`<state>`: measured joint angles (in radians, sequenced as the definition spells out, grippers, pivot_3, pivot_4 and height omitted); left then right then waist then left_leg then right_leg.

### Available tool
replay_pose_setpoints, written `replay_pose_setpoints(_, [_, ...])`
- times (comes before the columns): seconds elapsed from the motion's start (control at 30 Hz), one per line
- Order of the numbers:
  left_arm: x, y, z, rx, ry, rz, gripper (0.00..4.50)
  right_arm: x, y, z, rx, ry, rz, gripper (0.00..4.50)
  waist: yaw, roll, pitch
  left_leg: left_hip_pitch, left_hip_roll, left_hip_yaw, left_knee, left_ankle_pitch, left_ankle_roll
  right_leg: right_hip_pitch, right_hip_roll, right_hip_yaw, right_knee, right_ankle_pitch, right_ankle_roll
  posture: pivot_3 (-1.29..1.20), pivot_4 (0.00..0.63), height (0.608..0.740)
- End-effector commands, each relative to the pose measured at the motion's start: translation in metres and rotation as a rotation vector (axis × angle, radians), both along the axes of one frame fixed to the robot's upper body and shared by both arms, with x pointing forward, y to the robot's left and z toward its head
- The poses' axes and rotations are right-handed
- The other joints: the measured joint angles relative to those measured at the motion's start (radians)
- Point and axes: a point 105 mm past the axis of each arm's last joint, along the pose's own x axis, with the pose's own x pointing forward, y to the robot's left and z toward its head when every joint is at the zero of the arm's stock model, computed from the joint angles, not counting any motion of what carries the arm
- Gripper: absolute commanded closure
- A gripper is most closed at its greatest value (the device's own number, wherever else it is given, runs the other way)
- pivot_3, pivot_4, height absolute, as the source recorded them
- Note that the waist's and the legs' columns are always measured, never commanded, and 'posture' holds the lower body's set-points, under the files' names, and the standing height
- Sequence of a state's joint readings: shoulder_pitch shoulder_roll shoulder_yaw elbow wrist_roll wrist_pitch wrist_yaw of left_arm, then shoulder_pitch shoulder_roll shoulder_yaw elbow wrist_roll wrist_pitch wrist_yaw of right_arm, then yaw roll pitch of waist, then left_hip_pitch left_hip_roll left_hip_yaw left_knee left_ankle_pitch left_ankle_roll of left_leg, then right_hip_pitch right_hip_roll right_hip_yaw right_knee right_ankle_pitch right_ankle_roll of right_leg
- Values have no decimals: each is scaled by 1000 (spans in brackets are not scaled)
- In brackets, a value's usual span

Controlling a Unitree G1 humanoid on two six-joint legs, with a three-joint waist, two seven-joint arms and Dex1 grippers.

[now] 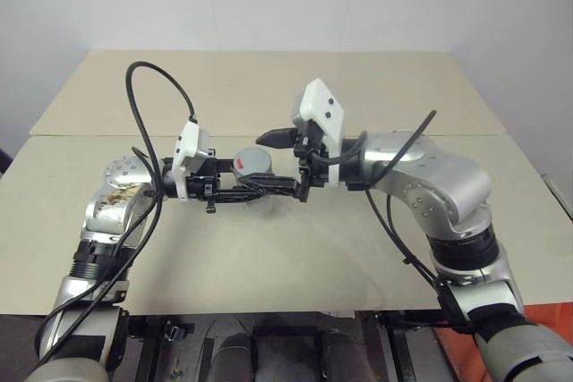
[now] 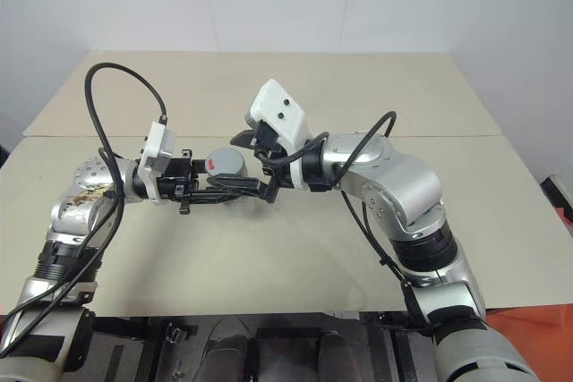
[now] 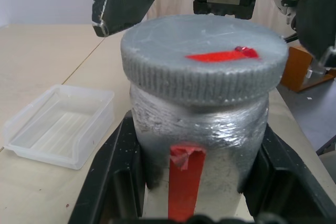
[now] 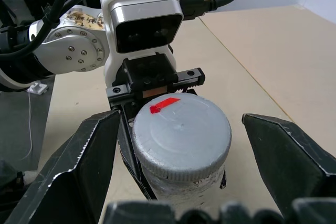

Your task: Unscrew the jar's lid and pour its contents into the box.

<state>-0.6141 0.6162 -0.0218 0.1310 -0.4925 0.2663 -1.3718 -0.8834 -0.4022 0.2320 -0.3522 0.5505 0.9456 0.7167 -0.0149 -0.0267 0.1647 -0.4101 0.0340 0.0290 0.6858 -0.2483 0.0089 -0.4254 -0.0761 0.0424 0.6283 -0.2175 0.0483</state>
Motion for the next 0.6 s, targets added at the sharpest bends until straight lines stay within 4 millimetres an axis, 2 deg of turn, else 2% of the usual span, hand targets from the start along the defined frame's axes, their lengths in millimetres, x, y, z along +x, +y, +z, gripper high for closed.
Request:
replay_pose_setpoints(0.03, [-2,1,11,-2,-50,0,2523,-4,1,7,18,-47,17,184,0,0,0,0,0,0,0,0,0,0,0,0,0,0,0,0,150,740])
replay_pose_setpoints(0.17, [-2,1,11,-2,-50,0,2523,-4,1,6,14,-43,19,184,0,0,0,0,0,0,0,0,0,0,0,0,0,0,0,0,150,740])
replay_pose_setpoints(0.27, [-1,1,11,-3,-51,1,2523,-4,2,5,6,-40,19,786,0,0,0,0,0,0,0,0,0,0,0,0,0,0,0,0,150,740])
replay_pose_setpoints(0.37, [-1,2,11,-3,-52,4,2523,-3,2,4,2,-37,19,1703,0,0,0,0,0,0,0,0,0,0,0,0,0,0,0,0,150,740])
replay_pose_setpoints(0.6, [-2,4,11,-3,-53,11,2523,-3,2,5,0,-39,21,1724,0,0,0,0,0,0,0,0,0,0,0,0,0,0,0,0,150,740])
